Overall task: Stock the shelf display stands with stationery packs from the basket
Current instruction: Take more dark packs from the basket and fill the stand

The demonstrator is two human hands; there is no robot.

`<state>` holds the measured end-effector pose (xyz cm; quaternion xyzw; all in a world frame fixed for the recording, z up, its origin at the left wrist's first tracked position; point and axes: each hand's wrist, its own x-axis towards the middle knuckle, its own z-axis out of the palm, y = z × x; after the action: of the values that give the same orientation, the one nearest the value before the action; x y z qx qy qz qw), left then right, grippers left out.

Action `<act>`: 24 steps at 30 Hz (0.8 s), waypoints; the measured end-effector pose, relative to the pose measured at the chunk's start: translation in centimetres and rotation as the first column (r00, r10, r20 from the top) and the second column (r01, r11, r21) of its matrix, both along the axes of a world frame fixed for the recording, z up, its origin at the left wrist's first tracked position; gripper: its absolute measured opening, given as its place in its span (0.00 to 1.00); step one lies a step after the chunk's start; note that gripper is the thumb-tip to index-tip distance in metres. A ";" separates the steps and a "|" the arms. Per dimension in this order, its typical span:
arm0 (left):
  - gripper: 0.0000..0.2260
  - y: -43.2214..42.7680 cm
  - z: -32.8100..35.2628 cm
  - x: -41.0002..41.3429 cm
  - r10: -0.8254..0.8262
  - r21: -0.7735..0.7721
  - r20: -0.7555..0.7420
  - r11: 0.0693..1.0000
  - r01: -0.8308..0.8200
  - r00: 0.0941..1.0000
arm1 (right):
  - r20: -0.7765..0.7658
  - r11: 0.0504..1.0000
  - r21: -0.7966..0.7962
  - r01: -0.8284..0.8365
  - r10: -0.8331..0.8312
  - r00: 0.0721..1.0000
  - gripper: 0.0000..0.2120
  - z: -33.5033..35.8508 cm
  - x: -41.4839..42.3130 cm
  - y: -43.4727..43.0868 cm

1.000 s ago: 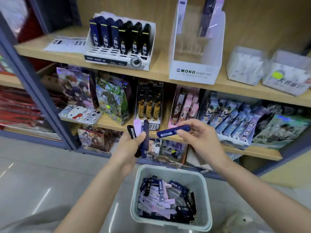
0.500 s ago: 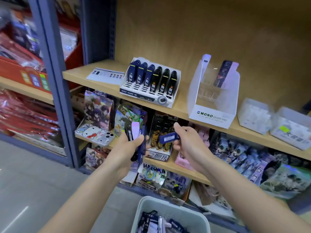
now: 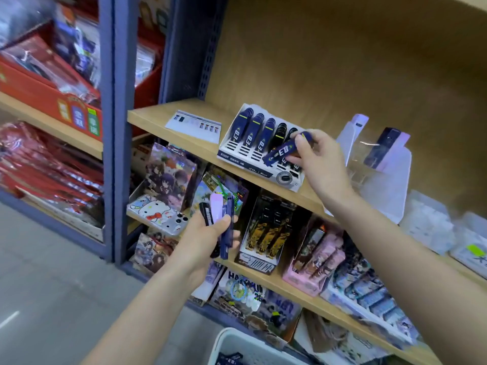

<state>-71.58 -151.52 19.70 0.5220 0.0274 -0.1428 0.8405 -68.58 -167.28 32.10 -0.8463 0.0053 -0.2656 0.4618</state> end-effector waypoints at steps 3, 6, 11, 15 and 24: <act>0.12 0.7 -0.6 0.4 0.037 0.051 0.022 0.998 -0.039 0.999 | 0.100 0.985 -0.168 0.033 -0.016 0.995 0.06 1.0 2.1 0.9; 0.11 1.2 -1.1 0.9 0.073 0.050 0.029 0.996 -0.074 0.997 | 0.156 0.929 -0.363 0.074 -0.018 0.988 0.05 1.6 3.7 1.4; 0.14 1.8 -1.4 1.7 0.087 0.038 0.030 0.995 -0.088 0.996 | 0.100 0.878 -0.474 0.068 -0.023 0.995 0.03 1.4 5.4 0.9; 0.13 1.9 -1.5 2.0 0.080 0.028 0.031 0.996 -0.081 0.996 | 0.077 0.826 -0.561 0.061 -0.022 0.997 0.03 1.4 5.8 0.7; 0.11 2.3 -1.3 2.2 0.096 -0.014 -0.013 0.995 -0.096 0.995 | -0.074 0.775 -0.632 -0.005 -0.053 0.996 0.02 2.1 6.9 0.0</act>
<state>-69.34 -149.27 18.40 0.5128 0.0566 -0.1057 0.8501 -61.65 -167.31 34.20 -0.9628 -0.0528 -0.2203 0.1475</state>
